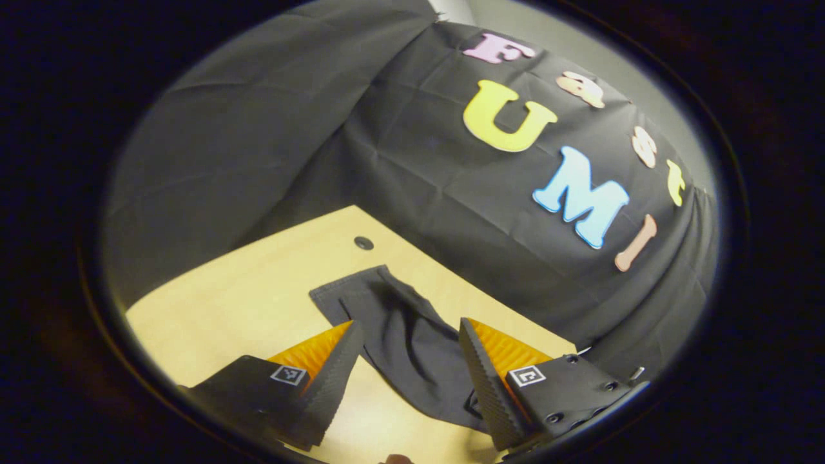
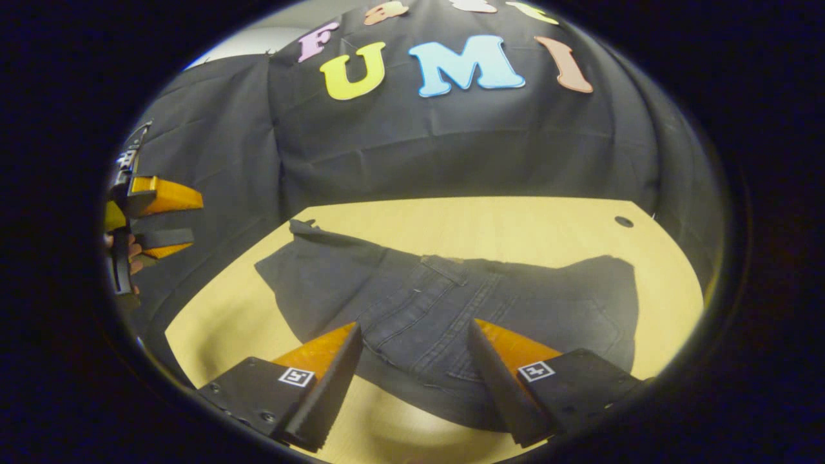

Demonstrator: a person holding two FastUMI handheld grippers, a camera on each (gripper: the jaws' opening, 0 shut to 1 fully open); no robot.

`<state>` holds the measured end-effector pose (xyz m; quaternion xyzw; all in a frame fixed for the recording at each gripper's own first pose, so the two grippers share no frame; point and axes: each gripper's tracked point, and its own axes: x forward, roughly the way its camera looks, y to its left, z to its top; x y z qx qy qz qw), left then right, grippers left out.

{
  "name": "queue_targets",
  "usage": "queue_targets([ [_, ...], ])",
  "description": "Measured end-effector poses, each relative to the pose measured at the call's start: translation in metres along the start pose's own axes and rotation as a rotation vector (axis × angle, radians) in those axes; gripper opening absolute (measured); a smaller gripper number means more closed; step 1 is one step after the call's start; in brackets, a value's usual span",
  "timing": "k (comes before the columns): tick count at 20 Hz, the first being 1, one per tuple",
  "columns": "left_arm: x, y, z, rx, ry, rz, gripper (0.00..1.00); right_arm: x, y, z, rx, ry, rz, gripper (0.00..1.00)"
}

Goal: Grasp the waist and the cuffs of the jeans and fold them to make the two legs overlap; first hold the waist and fold one-third of the jeans toward the cuffs, then hold the cuffs and fold the remaining one-third in the same direction to finish folding.

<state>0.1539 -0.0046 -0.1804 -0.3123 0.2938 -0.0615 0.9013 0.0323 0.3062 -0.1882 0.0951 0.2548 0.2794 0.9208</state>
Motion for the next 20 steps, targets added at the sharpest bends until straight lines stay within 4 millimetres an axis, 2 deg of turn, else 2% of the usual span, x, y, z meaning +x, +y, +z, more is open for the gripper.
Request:
queue_targets([
  [3,0.033,0.026,-0.022,-0.148,0.123,0.021,0.98,-0.029,-0.017,0.025,0.025,-0.058,-0.047,0.95],
  [6,0.068,0.049,-0.030,-0.329,0.195,0.042,1.00,-0.061,-0.038,0.053,0.086,-0.112,-0.097,0.95],
  [8,0.091,0.070,-0.034,-0.429,0.217,0.060,0.98,-0.083,-0.052,0.068,0.104,-0.157,-0.140,0.95],
  [12,0.118,0.107,-0.046,-0.511,0.242,0.108,0.98,-0.110,-0.079,0.088,0.115,-0.219,-0.255,0.96],
  [14,0.130,0.113,-0.050,-0.518,0.255,0.115,0.98,-0.123,-0.089,0.097,0.125,-0.250,-0.301,0.96],
  [17,0.145,0.108,-0.042,-0.526,0.249,0.074,0.97,-0.130,-0.099,0.099,0.153,-0.249,-0.351,0.96],
  [20,0.163,0.100,-0.043,-0.525,0.269,0.034,0.94,-0.133,-0.102,0.099,0.159,-0.235,-0.373,0.96],
])
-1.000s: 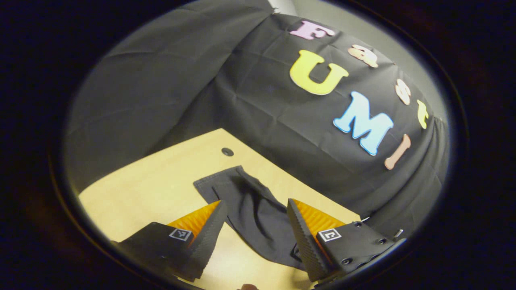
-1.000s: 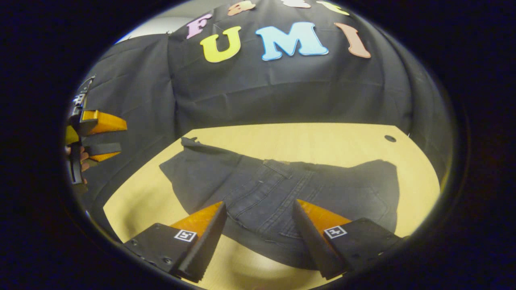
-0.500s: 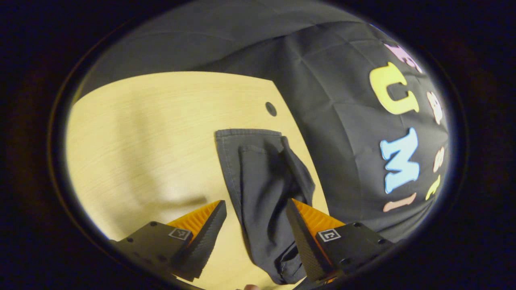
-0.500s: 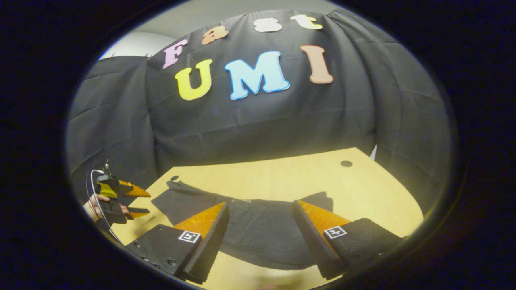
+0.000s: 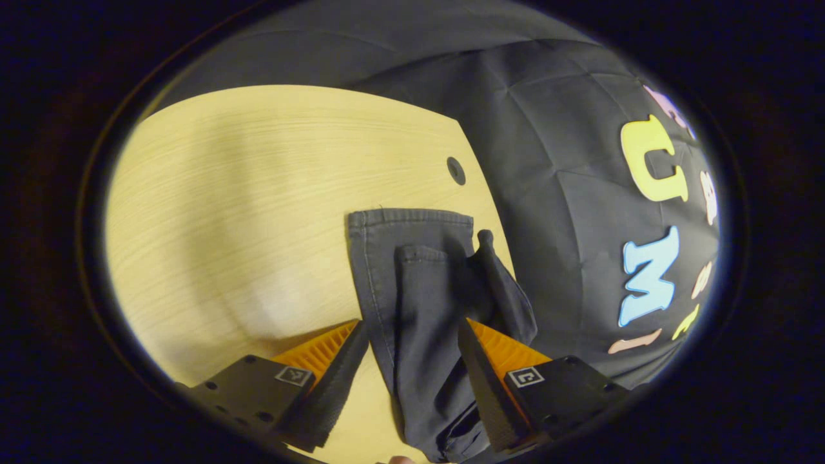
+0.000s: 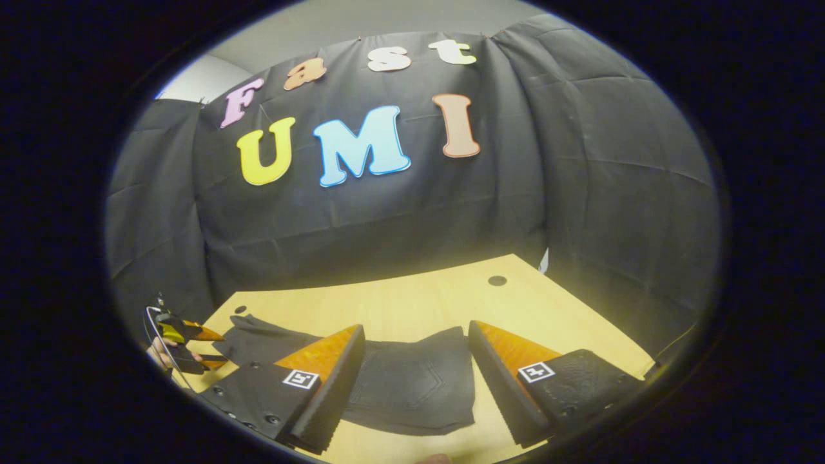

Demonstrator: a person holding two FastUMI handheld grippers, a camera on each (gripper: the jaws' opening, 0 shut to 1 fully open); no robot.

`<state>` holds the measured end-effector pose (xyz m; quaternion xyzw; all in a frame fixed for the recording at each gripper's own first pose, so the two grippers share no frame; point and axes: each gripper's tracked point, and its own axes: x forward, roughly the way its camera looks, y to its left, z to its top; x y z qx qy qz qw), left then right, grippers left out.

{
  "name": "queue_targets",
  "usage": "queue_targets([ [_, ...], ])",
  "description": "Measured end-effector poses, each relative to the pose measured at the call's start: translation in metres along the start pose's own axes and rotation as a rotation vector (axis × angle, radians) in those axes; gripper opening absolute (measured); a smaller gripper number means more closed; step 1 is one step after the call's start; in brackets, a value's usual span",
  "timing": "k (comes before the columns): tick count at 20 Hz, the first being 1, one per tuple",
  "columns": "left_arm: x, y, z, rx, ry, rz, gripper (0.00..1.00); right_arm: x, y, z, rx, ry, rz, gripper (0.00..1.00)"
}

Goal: Grasp the waist and the cuffs of the jeans and fold them to make the two legs overlap; first hold the waist and fold one-third of the jeans toward the cuffs, then hold the cuffs and fold the remaining one-third in the same direction to finish folding.

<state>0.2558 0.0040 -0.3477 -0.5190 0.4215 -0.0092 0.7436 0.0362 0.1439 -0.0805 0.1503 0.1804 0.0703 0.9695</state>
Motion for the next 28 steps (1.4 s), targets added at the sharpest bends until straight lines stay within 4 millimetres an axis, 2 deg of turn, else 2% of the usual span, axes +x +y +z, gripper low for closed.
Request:
queue_targets([
  [3,0.017,-0.015,0.001,-0.040,0.029,-0.073,0.92,-0.003,-0.002,-0.002,-0.012,0.015,-0.012,0.96],
  [4,0.024,-0.016,-0.002,-0.059,0.036,-0.074,0.92,-0.004,-0.002,-0.002,-0.012,0.021,-0.016,0.96],
  [5,0.028,-0.014,-0.002,-0.085,0.038,-0.080,0.87,-0.004,-0.004,-0.004,-0.011,0.030,-0.021,0.96],
  [7,0.040,-0.007,-0.003,-0.113,0.023,-0.075,0.70,-0.004,-0.006,-0.002,-0.007,0.038,-0.028,0.96],
  [8,0.044,-0.004,-0.003,-0.128,0.017,-0.076,0.49,-0.004,-0.006,0.000,-0.005,0.037,-0.029,0.90],
  [9,0.045,-0.003,-0.003,-0.152,0.012,-0.085,0.20,-0.004,-0.007,0.002,-0.001,0.033,-0.033,0.90],
  [10,0.046,-0.001,0.003,-0.171,0.005,-0.079,0.25,-0.004,-0.009,0.004,-0.001,0.030,-0.039,0.90],
  [11,0.044,-0.004,0.000,-0.176,0.008,-0.083,0.15,-0.004,-0.011,0.004,-0.002,0.030,-0.046,0.90],
  [12,0.038,-0.001,-0.001,-0.169,-0.001,-0.068,0.14,-0.003,-0.013,0.005,-0.002,0.031,-0.051,0.90],
  [13,0.037,-0.010,0.000,-0.166,0.000,-0.094,0.08,-0.004,-0.015,0.005,-0.003,0.032,-0.055,0.90],
  [14,0.027,-0.022,-0.001,-0.158,-0.008,-0.129,0.02,-0.006,-0.015,0.006,-0.003,0.028,-0.055,0.90],
  [15,0.015,-0.038,-0.001,-0.138,-0.014,-0.166,0.08,-0.006,-0.017,0.007,-0.004,0.025,-0.057,0.90],
  [18,-0.017,-0.098,-0.016,-0.036,-0.040,-0.266,0.09,-0.010,-0.020,0.009,-0.027,0.013,-0.045,0.90],
  [19,-0.028,-0.121,-0.026,0.003,-0.050,-0.296,0.08,-0.009,-0.021,0.011,-0.039,0.003,-0.032,0.90],
  [20,-0.041,-0.146,-0.041,0.046,-0.057,-0.325,0.08,-0.009,-0.020,0.015,-0.054,-0.008,-0.011,0.96],
  [21,-0.052,-0.175,-0.059,0.095,-0.063,-0.357,0.08,-0.010,-0.021,0.018,-0.068,-0.019,0.009,0.96],
  [22,-0.065,-0.205,-0.083,0.151,-0.061,-0.393,0.08,-0.010,-0.023,0.020,-0.080,-0.029,0.033,1.00],
  [23,-0.078,-0.228,-0.113,0.210,-0.052,-0.426,0.08,-0.010,-0.024,0.023,-0.089,-0.039,0.059,0.96],
  [25,-0.098,-0.268,-0.174,0.314,-0.024,-0.474,0.09,-0.008,-0.029,0.025,-0.103,-0.046,0.109,0.96],
  [27,-0.107,-0.293,-0.241,0.397,0.016,-0.496,0.08,-0.006,-0.039,0.027,-0.103,-0.038,0.152,0.96],
  [28,-0.106,-0.299,-0.275,0.431,0.045,-0.497,0.08,-0.007,-0.045,0.029,-0.094,-0.040,0.171,0.96],
])
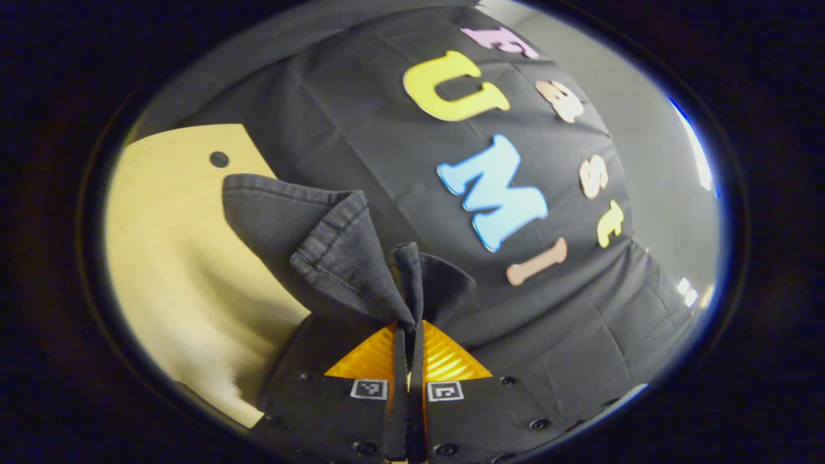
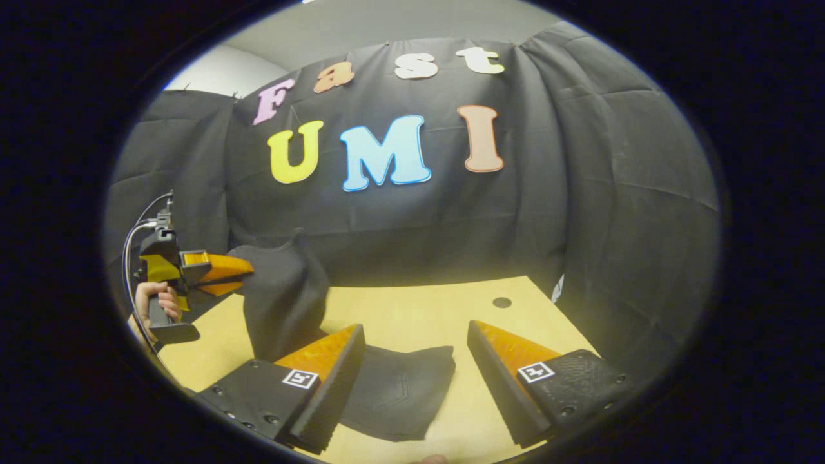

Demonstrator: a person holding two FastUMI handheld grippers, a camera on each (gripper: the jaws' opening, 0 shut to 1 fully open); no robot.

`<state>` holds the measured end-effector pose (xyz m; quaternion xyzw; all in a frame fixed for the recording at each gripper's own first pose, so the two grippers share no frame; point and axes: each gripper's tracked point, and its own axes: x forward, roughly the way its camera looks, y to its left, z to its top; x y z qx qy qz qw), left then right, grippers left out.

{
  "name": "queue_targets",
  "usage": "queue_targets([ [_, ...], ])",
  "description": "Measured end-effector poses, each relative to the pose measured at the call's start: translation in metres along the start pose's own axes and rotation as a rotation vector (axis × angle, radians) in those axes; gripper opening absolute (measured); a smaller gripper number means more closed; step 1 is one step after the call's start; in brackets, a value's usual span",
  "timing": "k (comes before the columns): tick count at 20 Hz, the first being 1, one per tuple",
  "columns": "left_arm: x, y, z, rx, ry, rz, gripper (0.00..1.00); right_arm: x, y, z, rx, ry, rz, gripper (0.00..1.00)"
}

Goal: Grasp the waist and the cuffs of the jeans and fold them to make the two legs overlap; first hold the waist and fold one-third of the jeans toward the cuffs, then hold the cuffs and fold the remaining one-third in the same direction to finish folding.

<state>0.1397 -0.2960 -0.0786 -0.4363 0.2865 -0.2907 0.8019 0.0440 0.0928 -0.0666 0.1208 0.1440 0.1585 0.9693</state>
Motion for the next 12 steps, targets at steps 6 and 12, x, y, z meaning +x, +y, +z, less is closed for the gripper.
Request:
queue_targets([
  [6,0.042,-0.018,-0.174,0.172,0.265,0.061,0.08,-0.012,-0.024,-0.011,0.014,0.022,0.079,0.96],
  [12,0.055,0.028,-0.271,0.226,0.339,0.205,0.09,-0.027,-0.028,-0.022,-0.002,0.047,0.135,0.96],
])
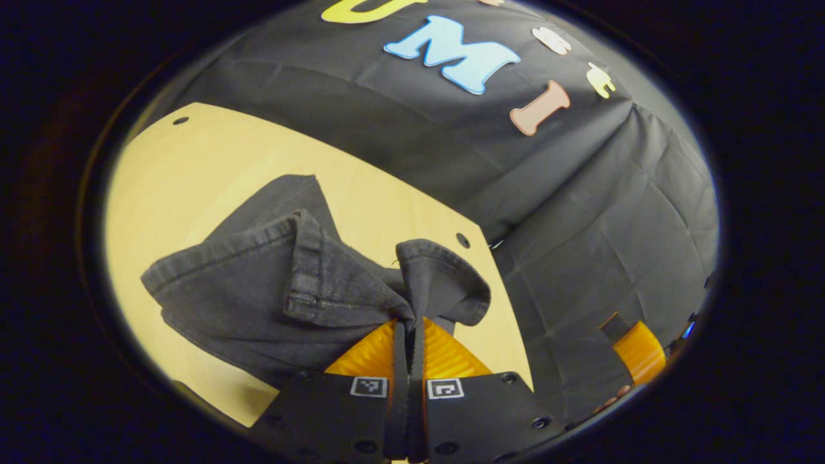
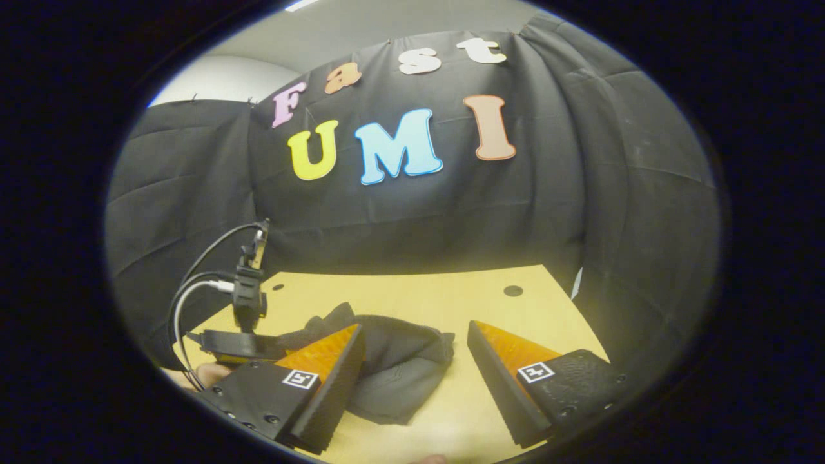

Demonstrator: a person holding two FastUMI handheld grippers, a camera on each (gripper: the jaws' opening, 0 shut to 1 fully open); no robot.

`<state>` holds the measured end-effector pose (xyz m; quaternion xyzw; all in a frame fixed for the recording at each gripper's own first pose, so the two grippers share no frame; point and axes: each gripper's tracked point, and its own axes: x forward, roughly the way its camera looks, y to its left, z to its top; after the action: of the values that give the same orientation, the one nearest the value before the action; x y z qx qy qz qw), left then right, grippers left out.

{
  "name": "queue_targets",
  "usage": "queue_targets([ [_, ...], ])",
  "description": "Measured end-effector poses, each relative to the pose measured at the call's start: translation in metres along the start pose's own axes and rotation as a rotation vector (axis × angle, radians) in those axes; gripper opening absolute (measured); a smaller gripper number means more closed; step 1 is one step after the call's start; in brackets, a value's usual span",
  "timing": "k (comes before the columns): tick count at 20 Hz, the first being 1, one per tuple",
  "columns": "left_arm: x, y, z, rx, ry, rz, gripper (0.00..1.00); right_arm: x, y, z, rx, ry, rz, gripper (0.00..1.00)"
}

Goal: Grasp the waist and the cuffs of the jeans and fold them to make the two legs overlap; first hold the waist and fold one-third of the jeans toward the cuffs, then hold the cuffs and fold the remaining one-third in the same direction to finish folding.

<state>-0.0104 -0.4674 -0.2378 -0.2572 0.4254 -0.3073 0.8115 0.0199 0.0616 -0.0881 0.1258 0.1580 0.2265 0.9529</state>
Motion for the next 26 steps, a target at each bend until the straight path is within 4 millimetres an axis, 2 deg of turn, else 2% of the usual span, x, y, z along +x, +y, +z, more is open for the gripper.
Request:
queue_targets([
  [2,-0.001,0.006,0.002,-0.045,-0.020,0.005,0.09,-0.002,-0.001,0.002,0.002,-0.004,0.002,0.96],
  [4,-0.007,0.004,0.004,-0.064,-0.029,-0.017,0.14,-0.001,0.002,0.003,0.017,-0.009,0.003,0.96],
  [5,-0.010,0.002,-0.001,-0.053,-0.021,-0.025,0.11,-0.001,0.003,0.005,0.025,-0.014,0.001,0.96],
  [6,-0.014,-0.006,-0.006,-0.037,-0.011,-0.033,0.30,0.000,0.004,0.006,0.034,-0.015,-0.002,0.96],
  [9,-0.030,-0.016,-0.003,0.070,-0.017,-0.010,0.86,-0.002,0.008,0.012,0.056,-0.020,-0.008,0.96],
  [10,-0.040,-0.020,-0.002,0.111,-0.031,-0.002,0.98,-0.004,0.009,0.017,0.054,-0.033,-0.015,0.96],
  [12,-0.065,-0.031,0.006,0.186,-0.067,0.005,0.97,-0.007,0.009,0.024,0.047,-0.059,-0.032,0.95],
  [14,-0.092,-0.036,0.028,0.268,-0.148,0.030,0.97,-0.011,0.010,0.028,0.042,-0.085,-0.052,0.95],
  [19,-0.183,-0.046,0.125,0.422,-0.488,0.143,0.96,-0.018,0.000,0.036,0.019,-0.151,-0.128,0.96],
  [21,-0.213,-0.043,0.160,0.453,-0.625,0.191,0.95,-0.022,-0.008,0.041,0.006,-0.179,-0.160,0.96],
  [24,-0.243,-0.035,0.180,0.524,-0.725,0.273,0.95,-0.027,-0.019,0.051,-0.003,-0.231,-0.204,0.96],
  [26,-0.248,-0.025,0.180,0.545,-0.730,0.306,0.96,-0.029,-0.025,0.052,-0.016,-0.245,-0.239,0.95],
])
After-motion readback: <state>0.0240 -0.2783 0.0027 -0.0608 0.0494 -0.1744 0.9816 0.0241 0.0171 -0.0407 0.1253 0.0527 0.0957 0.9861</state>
